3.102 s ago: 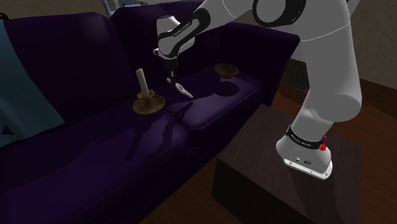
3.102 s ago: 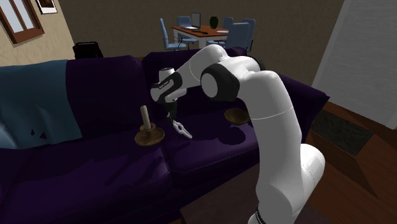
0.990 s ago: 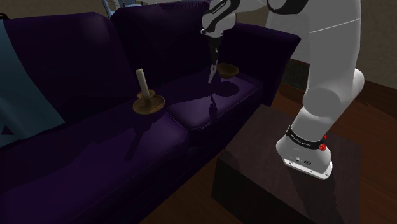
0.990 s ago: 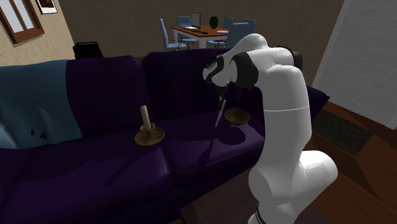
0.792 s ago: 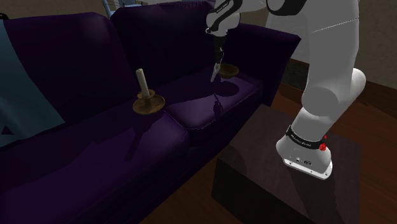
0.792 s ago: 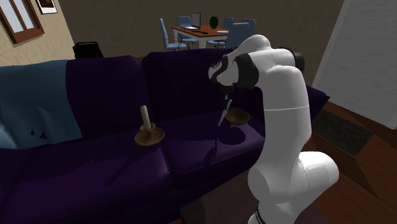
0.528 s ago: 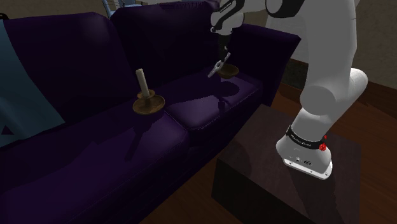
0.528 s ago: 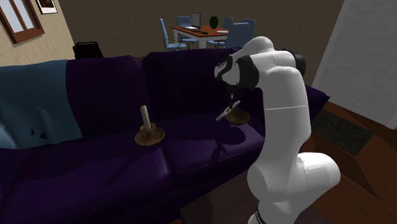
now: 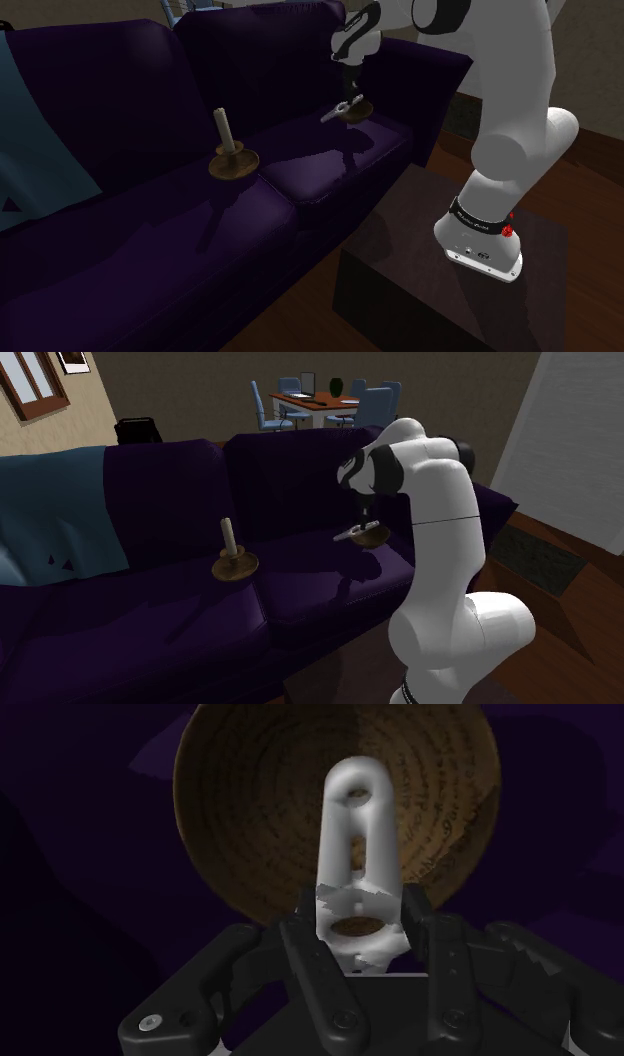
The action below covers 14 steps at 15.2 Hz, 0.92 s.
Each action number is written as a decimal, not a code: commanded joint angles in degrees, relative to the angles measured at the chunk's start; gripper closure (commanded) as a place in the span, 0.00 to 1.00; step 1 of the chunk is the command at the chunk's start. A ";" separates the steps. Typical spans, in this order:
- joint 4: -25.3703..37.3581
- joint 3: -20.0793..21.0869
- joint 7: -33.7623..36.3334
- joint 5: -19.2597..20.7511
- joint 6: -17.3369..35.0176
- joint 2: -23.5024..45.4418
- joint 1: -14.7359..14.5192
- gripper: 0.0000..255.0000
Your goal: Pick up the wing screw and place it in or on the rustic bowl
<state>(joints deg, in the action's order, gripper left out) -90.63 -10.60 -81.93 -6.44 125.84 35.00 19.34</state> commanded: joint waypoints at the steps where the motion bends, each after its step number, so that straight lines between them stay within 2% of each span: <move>1: -0.40 0.11 -0.07 -0.17 1.24 0.82 0.05 1.00; 5: -0.82 0.40 -0.27 -0.55 3.69 2.86 0.23 1.00; 9: -0.77 0.39 -0.26 -0.54 3.57 2.82 0.23 1.00; 10: -0.77 0.39 -0.26 -0.54 3.57 2.82 0.23 0.00; 14: -3.12 -2.79 5.34 9.14 8.28 2.30 -9.16 0.00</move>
<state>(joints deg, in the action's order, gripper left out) -92.69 -12.54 -78.20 0.05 132.72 37.57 12.66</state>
